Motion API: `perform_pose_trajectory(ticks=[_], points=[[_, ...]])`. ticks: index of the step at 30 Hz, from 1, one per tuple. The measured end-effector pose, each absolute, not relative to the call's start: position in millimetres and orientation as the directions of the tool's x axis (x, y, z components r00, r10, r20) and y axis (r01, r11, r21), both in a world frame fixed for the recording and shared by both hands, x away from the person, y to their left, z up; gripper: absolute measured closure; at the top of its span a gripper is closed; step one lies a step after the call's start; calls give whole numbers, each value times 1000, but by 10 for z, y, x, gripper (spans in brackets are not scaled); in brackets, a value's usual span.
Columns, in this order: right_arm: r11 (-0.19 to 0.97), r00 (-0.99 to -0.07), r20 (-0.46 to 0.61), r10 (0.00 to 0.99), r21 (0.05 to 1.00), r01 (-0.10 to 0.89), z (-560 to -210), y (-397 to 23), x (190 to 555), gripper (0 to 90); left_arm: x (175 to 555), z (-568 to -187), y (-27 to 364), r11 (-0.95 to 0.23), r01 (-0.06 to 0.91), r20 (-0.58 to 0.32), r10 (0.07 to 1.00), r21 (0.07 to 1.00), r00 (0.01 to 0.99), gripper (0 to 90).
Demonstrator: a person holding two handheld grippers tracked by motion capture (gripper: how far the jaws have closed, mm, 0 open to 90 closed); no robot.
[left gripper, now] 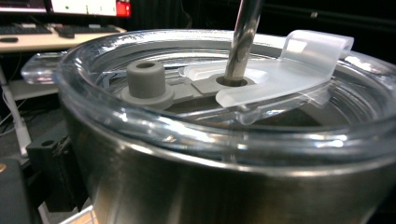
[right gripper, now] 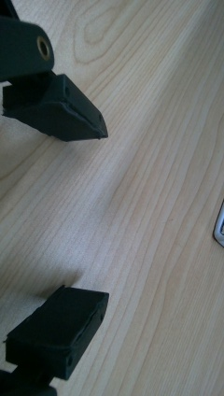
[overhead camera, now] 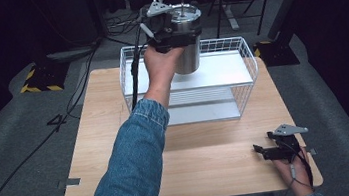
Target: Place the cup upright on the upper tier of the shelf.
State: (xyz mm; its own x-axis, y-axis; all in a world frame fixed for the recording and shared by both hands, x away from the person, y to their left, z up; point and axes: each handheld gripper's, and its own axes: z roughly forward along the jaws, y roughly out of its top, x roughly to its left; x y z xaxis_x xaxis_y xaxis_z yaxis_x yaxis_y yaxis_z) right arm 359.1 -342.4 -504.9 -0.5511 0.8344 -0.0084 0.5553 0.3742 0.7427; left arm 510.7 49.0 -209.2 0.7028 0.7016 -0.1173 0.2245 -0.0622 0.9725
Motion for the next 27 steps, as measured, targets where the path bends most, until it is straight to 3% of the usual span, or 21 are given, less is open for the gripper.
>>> perform_pose_trajectory(ticks=[27], points=[[377, -559, -4, 829, 742, 554, -5048, -3420, 3586, 184, 5259, -2398, 306, -103, 252, -97, 734, 962, 673, 31]])
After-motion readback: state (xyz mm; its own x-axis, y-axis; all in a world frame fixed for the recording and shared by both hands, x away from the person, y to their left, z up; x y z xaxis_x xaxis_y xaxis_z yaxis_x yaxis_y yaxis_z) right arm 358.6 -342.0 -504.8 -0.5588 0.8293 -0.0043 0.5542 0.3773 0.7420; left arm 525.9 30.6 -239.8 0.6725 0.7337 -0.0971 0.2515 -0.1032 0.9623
